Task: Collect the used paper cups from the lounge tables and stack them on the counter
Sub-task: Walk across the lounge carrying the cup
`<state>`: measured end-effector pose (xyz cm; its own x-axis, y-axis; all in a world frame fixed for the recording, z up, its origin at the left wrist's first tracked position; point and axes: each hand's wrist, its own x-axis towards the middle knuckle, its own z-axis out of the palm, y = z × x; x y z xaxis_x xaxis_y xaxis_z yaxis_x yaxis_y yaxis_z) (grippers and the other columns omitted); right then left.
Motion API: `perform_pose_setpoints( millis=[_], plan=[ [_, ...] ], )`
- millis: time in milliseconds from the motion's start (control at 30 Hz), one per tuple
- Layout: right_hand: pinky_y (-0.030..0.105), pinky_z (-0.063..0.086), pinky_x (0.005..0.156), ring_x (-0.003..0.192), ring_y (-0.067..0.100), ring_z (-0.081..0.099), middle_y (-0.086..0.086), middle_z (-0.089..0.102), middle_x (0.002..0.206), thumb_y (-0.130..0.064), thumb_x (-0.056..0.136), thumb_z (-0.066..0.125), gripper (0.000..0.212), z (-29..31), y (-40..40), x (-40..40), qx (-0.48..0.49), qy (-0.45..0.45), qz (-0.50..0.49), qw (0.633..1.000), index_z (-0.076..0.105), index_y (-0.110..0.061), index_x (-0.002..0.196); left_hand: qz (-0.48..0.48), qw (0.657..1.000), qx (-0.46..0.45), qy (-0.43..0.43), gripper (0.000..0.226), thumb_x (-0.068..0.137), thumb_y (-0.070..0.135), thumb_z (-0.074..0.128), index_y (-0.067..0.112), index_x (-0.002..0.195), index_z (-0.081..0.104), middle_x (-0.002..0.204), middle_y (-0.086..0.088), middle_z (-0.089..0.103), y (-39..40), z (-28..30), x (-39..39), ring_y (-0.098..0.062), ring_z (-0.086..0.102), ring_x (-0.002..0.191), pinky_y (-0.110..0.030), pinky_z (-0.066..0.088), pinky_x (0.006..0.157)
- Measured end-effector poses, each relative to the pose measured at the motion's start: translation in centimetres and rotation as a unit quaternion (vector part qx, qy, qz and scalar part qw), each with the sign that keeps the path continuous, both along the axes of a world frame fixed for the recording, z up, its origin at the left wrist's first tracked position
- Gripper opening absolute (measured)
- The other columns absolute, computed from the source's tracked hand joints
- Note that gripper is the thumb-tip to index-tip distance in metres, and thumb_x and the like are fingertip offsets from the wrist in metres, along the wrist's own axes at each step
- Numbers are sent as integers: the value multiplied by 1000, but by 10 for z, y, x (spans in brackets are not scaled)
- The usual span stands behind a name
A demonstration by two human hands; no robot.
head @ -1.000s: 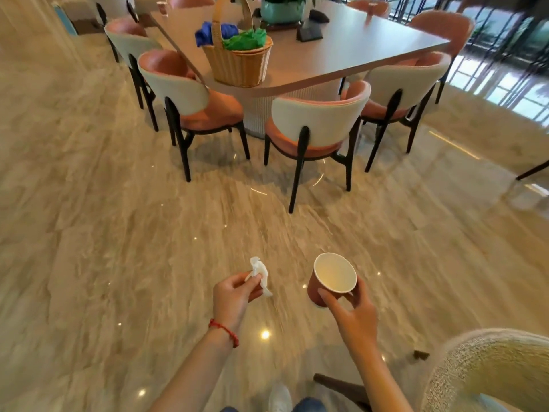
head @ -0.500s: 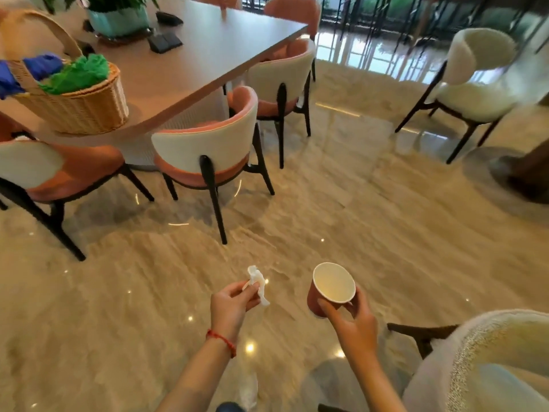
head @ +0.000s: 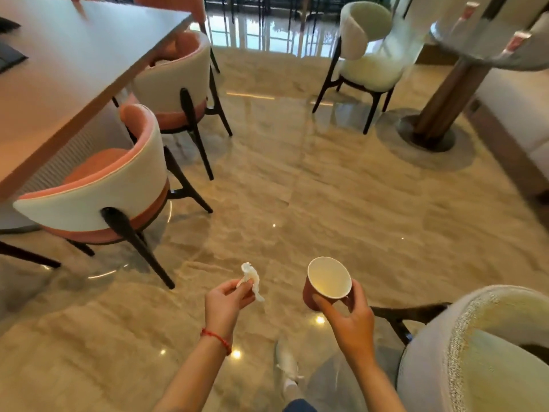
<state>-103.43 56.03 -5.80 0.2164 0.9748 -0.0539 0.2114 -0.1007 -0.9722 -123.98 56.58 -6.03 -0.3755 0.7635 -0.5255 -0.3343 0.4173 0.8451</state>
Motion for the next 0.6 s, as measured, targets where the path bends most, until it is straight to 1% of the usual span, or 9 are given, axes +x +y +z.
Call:
perform_pose_setpoints(
  millis=[100, 167, 267, 367, 433, 500, 600],
  plan=[
    [6, 46, 73, 96, -11, 58, -17, 61, 105, -49, 51, 76, 61, -2, 48, 9, 1, 17, -6, 1000, 52, -38, 107, -20, 1000, 8, 8, 6, 80, 8, 68, 4, 82, 72, 71, -4, 74, 54, -5, 8, -12, 71, 69, -15, 53, 59],
    [7, 47, 73, 94, -11, 57, -16, 61, 106, -45, 52, 77, 59, -2, 83, 17, 1, 21, -6, 1000, 52, -37, 106, -27, 1000, 12, 10, 7, 80, 9, 68, 3, 82, 72, 71, -4, 74, 92, -8, 17, -13, 71, 70, -16, 54, 59],
    [6, 46, 73, 94, -12, 57, -16, 60, 106, -43, 55, 76, 56, 2, 138, 32, 1, 24, -10, 1000, 52, -37, 105, -37, 999, 8, 6, 7, 79, 11, 69, 6, 81, 73, 73, -5, 74, 149, -6, 33, -13, 71, 70, -17, 54, 61],
    [7, 47, 73, 94, -8, 57, -17, 61, 106, -43, 56, 77, 56, 9, 188, 52, 7, 21, -25, 999, 52, -38, 106, -56, 998, 9, 4, 6, 79, 12, 69, 8, 80, 73, 72, -3, 74, 202, 1, 51, -13, 71, 70, -18, 54, 63],
    [11, 48, 73, 96, -4, 59, -17, 60, 106, -36, 60, 81, 55, 16, 219, 64, 9, 17, -40, 999, 53, -37, 107, -63, 998, 15, -1, 5, 79, 11, 69, 8, 78, 73, 71, -4, 74, 237, 11, 61, -14, 71, 70, -18, 55, 63],
    [12, 49, 74, 98, 2, 59, -16, 60, 107, -24, 65, 82, 56, 17, 245, 74, 11, 8, -55, 998, 53, -30, 112, -70, 997, 22, -5, 5, 80, 10, 68, 9, 76, 73, 71, -4, 74, 269, 18, 69, -14, 71, 69, -17, 55, 60],
    [11, 49, 74, 97, 1, 59, -13, 61, 107, -21, 66, 82, 58, 16, 278, 84, 14, 3, -73, 997, 53, -23, 115, -93, 995, 31, -1, 6, 80, 10, 68, 8, 78, 73, 73, -6, 74, 310, 21, 79, -13, 71, 71, -16, 54, 60]
  ],
)
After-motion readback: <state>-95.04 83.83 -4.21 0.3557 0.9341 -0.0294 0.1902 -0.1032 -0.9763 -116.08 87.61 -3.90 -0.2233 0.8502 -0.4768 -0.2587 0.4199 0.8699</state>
